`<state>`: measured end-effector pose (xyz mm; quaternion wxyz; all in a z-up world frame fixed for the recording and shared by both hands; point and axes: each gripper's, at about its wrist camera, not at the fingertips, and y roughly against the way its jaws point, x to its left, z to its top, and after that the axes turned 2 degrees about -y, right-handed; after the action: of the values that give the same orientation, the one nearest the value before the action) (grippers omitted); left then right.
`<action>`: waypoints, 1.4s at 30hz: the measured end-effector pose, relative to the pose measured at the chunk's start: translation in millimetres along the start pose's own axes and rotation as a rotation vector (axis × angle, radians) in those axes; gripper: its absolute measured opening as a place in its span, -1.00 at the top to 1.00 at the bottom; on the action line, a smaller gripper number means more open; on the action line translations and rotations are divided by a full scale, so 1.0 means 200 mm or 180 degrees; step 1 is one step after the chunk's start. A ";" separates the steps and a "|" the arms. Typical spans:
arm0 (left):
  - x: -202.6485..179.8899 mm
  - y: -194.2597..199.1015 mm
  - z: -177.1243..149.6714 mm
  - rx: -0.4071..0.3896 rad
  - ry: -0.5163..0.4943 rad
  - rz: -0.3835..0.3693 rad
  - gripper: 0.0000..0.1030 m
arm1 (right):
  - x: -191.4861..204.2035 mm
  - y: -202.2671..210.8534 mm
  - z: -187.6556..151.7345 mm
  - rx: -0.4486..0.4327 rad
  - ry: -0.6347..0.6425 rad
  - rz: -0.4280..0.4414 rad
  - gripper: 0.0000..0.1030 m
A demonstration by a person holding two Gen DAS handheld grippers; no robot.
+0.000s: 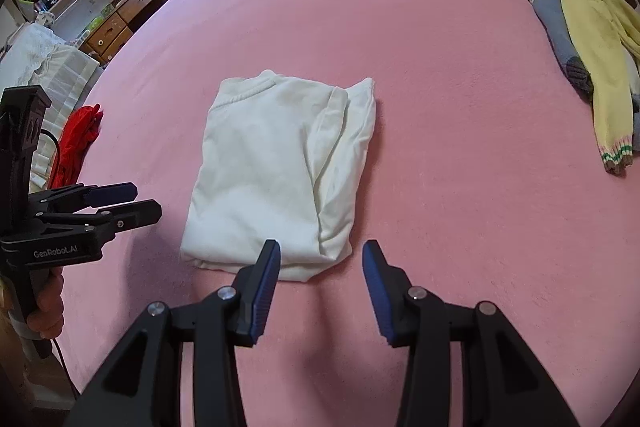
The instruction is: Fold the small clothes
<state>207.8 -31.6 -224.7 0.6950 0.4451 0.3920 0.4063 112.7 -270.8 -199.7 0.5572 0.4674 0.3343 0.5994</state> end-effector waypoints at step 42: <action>-0.05 -0.27 0.23 0.0161 0.0310 -0.0461 -0.46 | -0.14 -0.21 0.13 0.0390 -0.0210 0.0518 -0.11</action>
<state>256.9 -68.1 -259.6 0.6913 0.4127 0.4666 0.3662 149.9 -294.8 -235.2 0.4879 0.5456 0.3127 0.6054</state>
